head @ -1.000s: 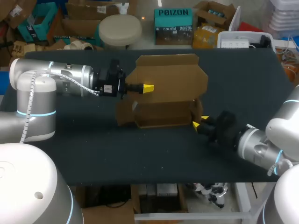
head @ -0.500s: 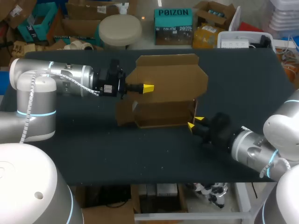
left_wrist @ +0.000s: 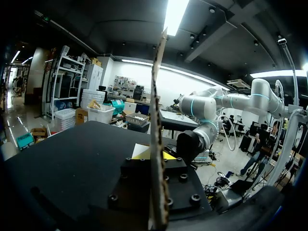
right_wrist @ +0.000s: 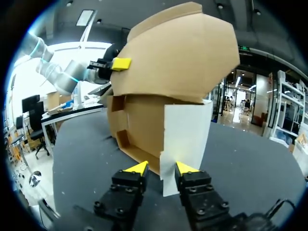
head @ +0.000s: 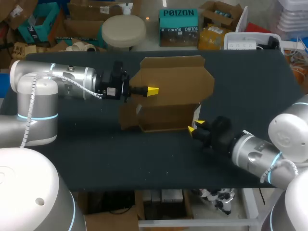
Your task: Assemble the packaging by folding the flat box into shape, placing the metal phone stand inside, and closing the box properly
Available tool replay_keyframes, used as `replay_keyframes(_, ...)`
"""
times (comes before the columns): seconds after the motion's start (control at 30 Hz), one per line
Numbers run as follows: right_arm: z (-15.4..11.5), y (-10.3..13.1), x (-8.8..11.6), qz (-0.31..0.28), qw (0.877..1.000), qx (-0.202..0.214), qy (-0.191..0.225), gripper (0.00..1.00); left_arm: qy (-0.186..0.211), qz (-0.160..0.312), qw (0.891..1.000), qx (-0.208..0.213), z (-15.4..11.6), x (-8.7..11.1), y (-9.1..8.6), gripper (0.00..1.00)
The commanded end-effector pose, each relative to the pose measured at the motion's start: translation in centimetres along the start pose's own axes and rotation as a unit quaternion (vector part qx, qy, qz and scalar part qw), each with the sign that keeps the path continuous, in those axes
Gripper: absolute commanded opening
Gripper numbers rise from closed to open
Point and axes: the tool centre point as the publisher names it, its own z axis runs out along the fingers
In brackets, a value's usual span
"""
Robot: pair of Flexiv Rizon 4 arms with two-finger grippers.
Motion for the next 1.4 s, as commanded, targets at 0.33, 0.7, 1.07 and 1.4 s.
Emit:
replay_keyframes(0.33,-2.5,-0.7,-0.5,-0.007,1.000,0.008,-0.027,0.39,0.002,0.000,1.000,-0.001,0.0,-0.1,0.4,0.00)
replay_keyframes(0.7,-4.5,-1.4,-1.8,-0.027,0.999,0.002,0.024,0.42,0.002,0.000,1.000,-0.001,0.0,-0.1,0.4,0.00)
replay_keyframes(1.07,-4.2,-1.4,-4.2,-0.037,0.995,0.034,0.082,0.42,0.002,0.000,1.000,-0.001,0.0,-0.1,0.4,0.00)
replay_keyframes(1.4,-2.6,-0.6,-5.3,-0.086,0.985,0.060,0.139,0.42,0.002,0.000,1.000,-0.001,0.0,-0.1,0.4,0.00)
